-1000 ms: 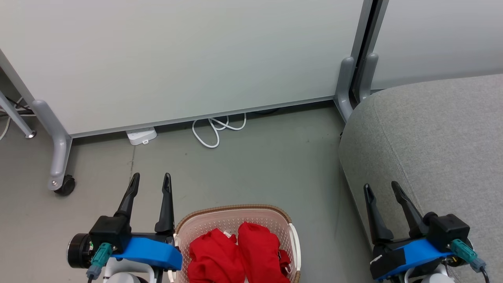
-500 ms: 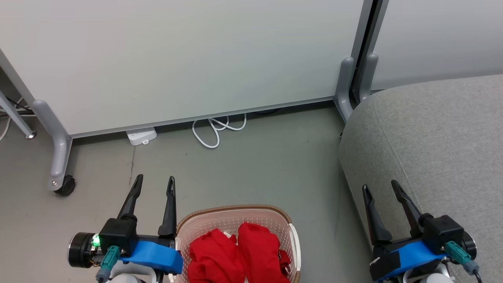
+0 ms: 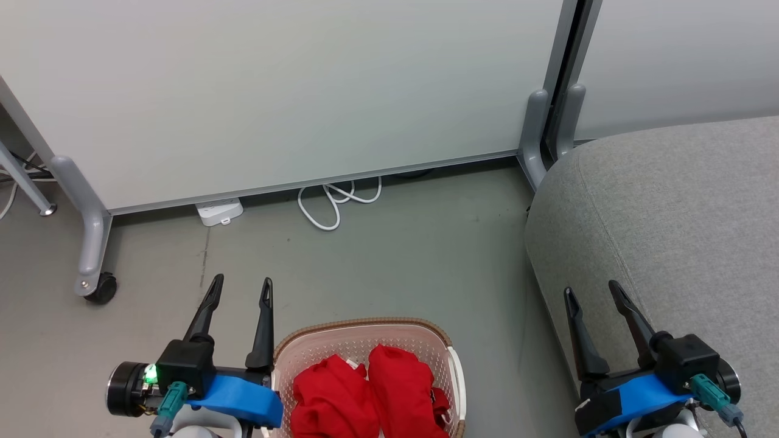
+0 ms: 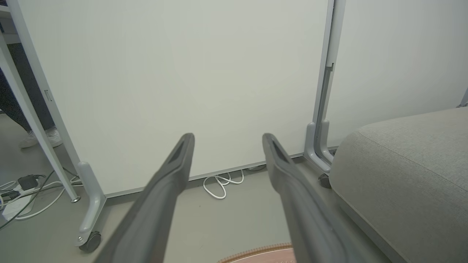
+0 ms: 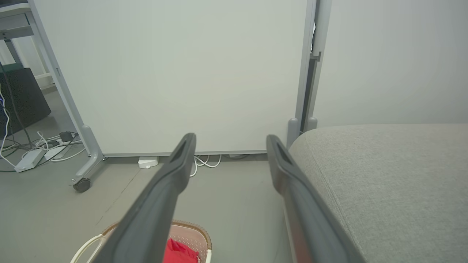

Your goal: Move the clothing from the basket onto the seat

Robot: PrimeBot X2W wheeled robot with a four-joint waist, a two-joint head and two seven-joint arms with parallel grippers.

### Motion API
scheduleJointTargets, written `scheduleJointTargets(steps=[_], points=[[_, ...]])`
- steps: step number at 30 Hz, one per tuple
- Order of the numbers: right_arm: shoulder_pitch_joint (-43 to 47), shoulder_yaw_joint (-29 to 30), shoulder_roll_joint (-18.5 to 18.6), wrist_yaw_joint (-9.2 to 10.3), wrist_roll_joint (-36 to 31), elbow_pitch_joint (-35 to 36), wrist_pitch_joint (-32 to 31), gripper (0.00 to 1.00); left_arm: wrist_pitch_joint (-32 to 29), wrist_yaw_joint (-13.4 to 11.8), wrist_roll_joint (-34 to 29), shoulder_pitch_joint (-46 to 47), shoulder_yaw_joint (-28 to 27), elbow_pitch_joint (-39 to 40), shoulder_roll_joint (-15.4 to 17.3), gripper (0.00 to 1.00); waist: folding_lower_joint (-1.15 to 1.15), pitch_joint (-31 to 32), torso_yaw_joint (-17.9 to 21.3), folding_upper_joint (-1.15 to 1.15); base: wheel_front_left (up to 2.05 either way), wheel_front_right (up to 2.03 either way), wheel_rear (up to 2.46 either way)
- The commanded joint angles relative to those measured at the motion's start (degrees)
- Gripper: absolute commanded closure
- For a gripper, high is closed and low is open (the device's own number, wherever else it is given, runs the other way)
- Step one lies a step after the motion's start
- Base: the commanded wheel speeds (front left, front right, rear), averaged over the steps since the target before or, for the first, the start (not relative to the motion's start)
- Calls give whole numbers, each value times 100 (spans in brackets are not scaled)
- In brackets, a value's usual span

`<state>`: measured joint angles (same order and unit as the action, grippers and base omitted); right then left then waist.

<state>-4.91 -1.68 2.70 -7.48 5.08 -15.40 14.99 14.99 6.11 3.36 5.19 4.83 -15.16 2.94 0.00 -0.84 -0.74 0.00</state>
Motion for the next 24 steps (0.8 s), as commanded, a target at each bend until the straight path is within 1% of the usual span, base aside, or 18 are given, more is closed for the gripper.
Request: scheduleJointTargets(steps=[1, 15, 19, 24], points=[[-8, 3, 34, -3, -6, -1, 30, 0, 30, 30, -1, 83, -7, -20, -6, 0, 0, 1, 1, 0, 0, 0, 0], [-2, 1, 34, -3, 50, 5, 29, 0, 30, 45, 15, 93, 44, -45, -8, 0, 0, -6, -11, 0, 0, 0, 0], [-51, -28, 34, -3, 48, -8, 29, 0, 29, 81, -41, 230, 110, -118, -8, 0, 0, -43, 14, 0, 0, 0, 0], [-113, -81, 34, -3, 31, -6, 29, 0, 29, 120, -102, 474, 328, -329, 128, 0, 0, -140, 102, 0, 0, 0, 0]])
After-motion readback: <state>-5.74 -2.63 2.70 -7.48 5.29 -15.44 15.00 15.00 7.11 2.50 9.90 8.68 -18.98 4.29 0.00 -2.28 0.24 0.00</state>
